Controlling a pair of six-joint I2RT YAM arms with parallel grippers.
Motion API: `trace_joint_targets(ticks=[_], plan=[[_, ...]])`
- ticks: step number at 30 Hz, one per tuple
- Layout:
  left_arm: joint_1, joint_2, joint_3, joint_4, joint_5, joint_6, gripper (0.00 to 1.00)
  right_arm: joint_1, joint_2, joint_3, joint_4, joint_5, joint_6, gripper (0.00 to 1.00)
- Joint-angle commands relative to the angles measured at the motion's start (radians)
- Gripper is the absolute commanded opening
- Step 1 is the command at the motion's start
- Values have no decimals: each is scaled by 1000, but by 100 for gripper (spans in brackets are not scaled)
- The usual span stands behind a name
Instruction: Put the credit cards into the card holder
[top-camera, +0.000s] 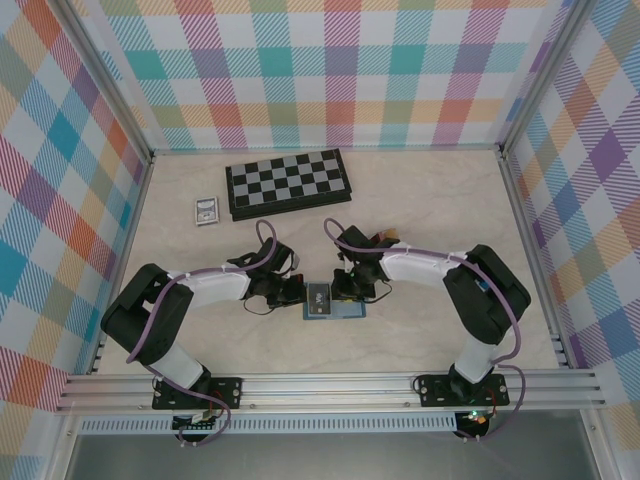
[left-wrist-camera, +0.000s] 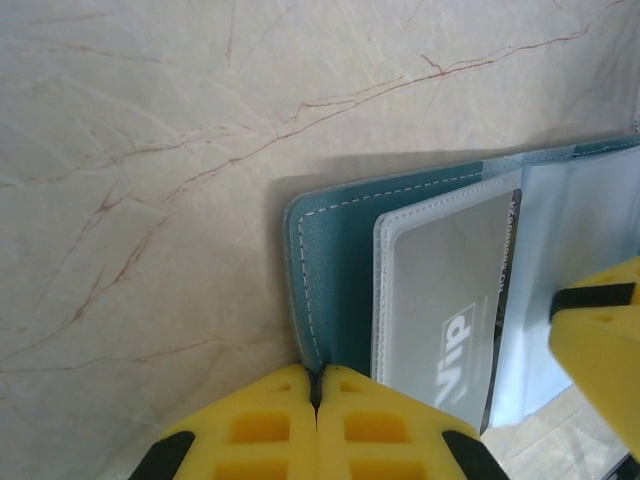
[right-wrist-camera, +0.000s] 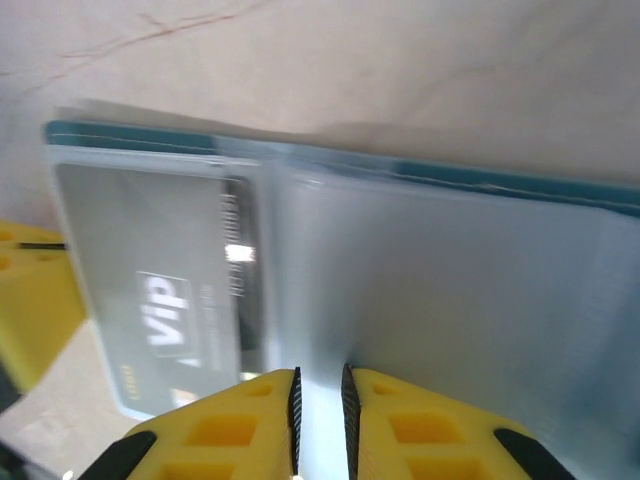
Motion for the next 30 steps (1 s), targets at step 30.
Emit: trace_joint_targets(ticks=[30], plan=[[-17,-186,66,-239,-138,11,35,-148,-245,212,-356,350,-275,43]])
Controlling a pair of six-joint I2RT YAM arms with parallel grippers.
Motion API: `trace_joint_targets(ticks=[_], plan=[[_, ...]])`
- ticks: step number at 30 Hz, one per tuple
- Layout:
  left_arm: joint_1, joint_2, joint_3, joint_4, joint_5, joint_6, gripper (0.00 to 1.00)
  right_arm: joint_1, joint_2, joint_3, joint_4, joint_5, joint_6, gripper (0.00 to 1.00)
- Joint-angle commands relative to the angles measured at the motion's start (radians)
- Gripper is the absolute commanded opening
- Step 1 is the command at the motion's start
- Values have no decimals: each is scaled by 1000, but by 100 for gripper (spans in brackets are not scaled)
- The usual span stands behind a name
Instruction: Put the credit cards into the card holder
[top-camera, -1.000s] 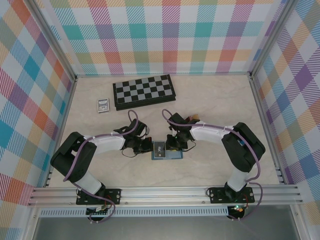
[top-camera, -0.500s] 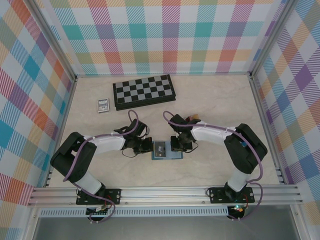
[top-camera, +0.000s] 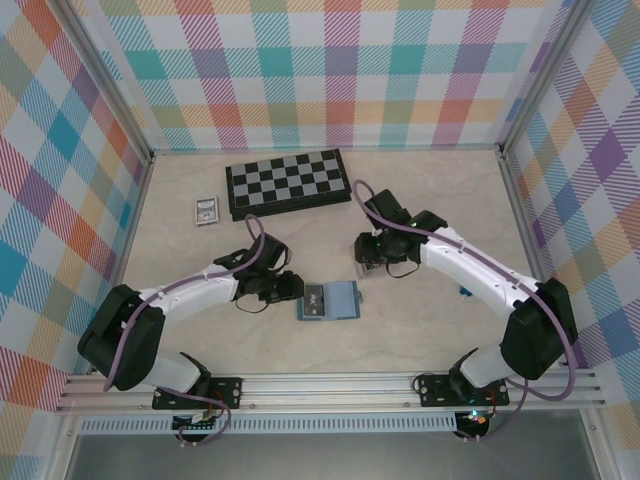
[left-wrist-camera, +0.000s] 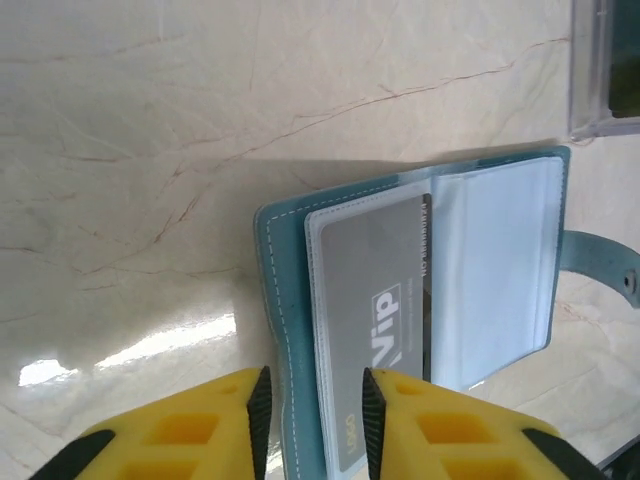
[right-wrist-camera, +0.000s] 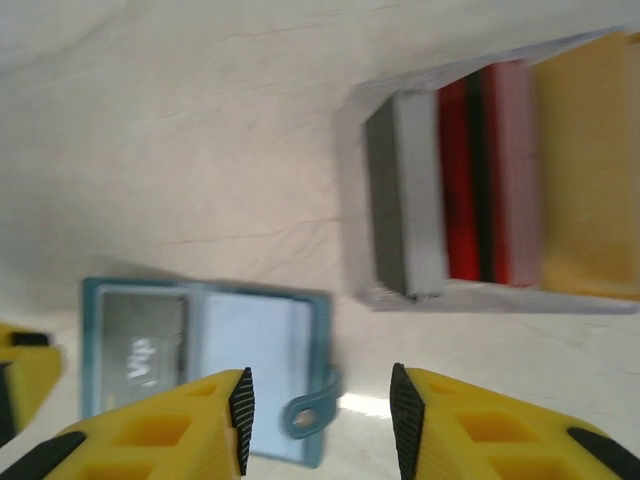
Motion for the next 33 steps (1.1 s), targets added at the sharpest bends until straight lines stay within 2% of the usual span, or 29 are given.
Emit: trace_joint_targets(ticks=[1,7,12,15,20,28,33], plan=[[-11,-22,33,-71,-45,6,36,-40,43,38,-78,31,-91,42],[-12,-62,67,-66,-46,-22,44,-55,144,104,-123,77,-147,38],[-21,-9,166,-40,-8,-39,52,-83,173,127,-128,91,-159,35],[-43,93,265,-20,20,-54,55,-116,171,125,-110,61,-178,34],[-76,314,471,-35,32,-112,57,-152,180,126,-88,8,-214,25],[-110,562,687,-3,71,-217,58,-164,186,124,-62,-50,-214,25],[-118,645,757,-38,49,-243,51,-165,188,113,-54,-61,-214,25]])
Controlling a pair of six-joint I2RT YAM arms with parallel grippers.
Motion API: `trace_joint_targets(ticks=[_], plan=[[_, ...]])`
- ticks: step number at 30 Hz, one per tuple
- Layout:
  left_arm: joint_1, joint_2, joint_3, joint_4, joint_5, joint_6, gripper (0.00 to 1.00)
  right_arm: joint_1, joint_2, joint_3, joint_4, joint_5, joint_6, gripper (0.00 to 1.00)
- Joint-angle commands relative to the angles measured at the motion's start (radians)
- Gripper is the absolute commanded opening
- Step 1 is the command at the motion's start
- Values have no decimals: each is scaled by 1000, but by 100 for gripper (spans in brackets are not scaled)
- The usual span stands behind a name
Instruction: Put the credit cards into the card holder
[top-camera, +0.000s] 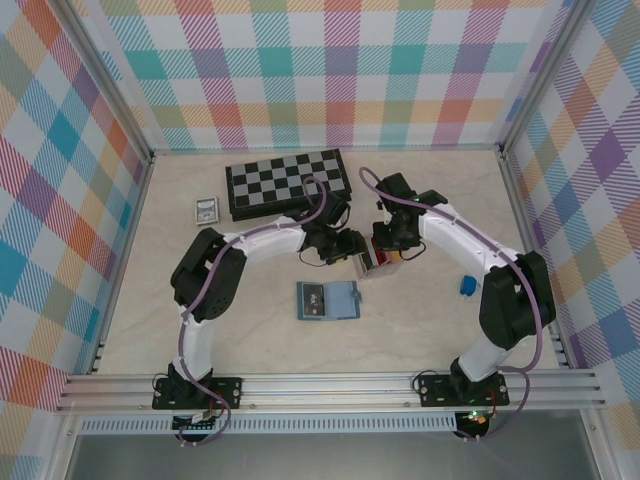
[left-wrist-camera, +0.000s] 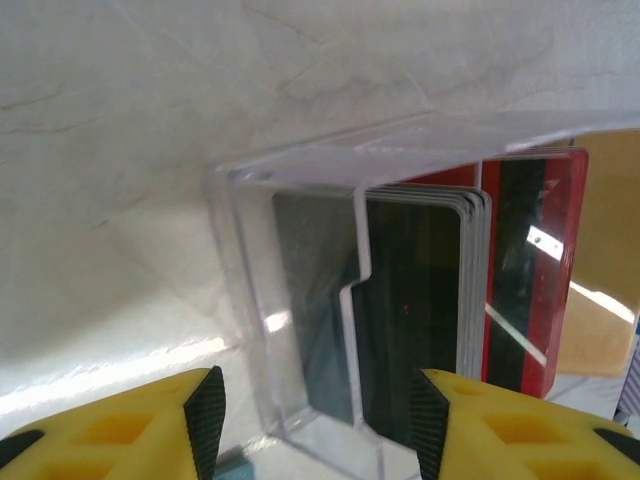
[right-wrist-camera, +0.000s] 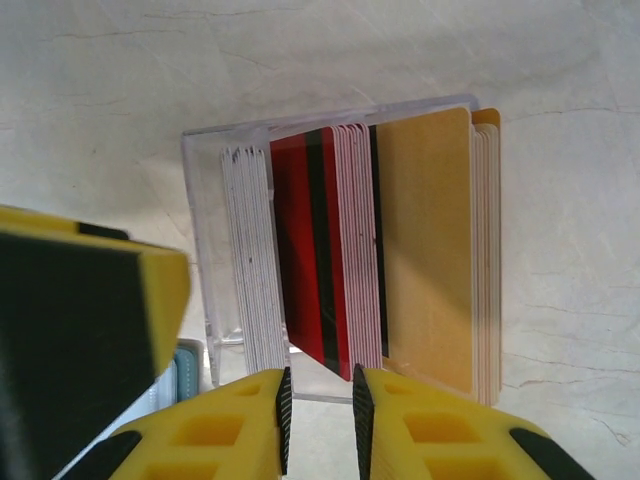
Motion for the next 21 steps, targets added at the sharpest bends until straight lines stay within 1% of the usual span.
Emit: trace_joint_targets(ticks=[1,4,13,18,21], plan=[[-15,28,45,-30,-3,-41,51,-3,14,10,10,-31,-19,25],[-17,48,55,-26,-7,-47,51,-3,14,5,14,-40,-19,26],[-22,103,71,-65,-23,-48,38,-2,19,-23,29,-38,-31,27],[-25,107,50,-69,-35,-46,32,3,51,-15,18,14,-67,29],[-27,100,42,-69,-40,-36,31,8,70,-9,18,35,-85,29]])
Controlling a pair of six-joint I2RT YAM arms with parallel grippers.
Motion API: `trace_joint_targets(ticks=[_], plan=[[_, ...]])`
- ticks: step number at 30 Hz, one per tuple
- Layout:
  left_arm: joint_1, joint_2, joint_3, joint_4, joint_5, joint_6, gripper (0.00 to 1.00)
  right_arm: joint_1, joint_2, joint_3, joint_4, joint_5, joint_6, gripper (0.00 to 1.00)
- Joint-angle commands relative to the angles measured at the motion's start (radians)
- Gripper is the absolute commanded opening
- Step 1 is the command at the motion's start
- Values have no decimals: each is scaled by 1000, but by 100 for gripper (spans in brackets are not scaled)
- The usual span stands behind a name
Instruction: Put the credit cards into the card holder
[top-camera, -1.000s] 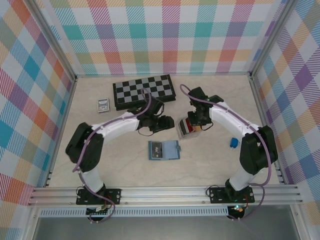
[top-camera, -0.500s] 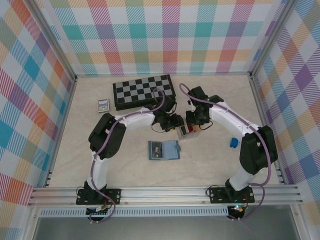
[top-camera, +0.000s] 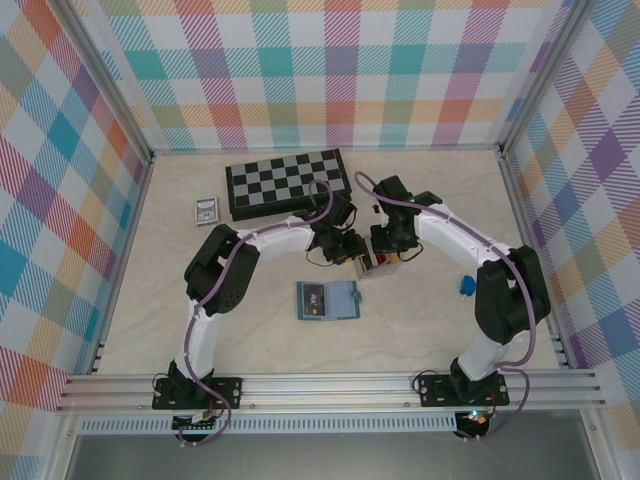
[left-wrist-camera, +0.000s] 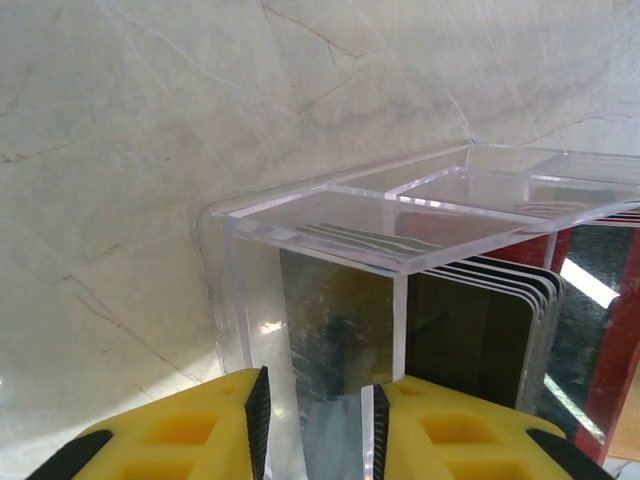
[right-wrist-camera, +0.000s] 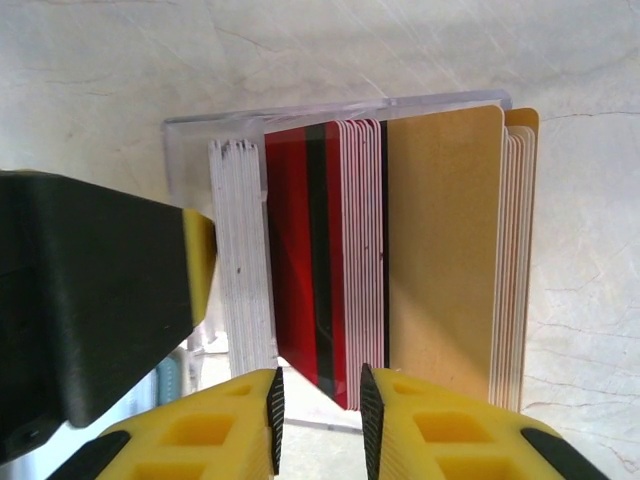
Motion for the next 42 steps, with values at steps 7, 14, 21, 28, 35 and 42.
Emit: trace_joint_targets(ticks=[7,14,21,28,35,42], plan=[[-21,10,-10,-78,-30,34,28,27,79,36,-9,114,-71,29],[-21,4,-17,-70,-27,37,26,47,133,67,-12,168,-88,31],[-21,-11,-34,-60,-33,37,25,57,146,69,-18,272,-73,31],[-21,-16,-49,-55,-35,41,24,57,118,68,-23,306,-80,31],[-21,-18,-55,-53,-33,41,24,61,120,76,-30,323,-82,32],[-21,-17,-55,-52,-31,39,23,66,114,88,-40,346,-91,32]])
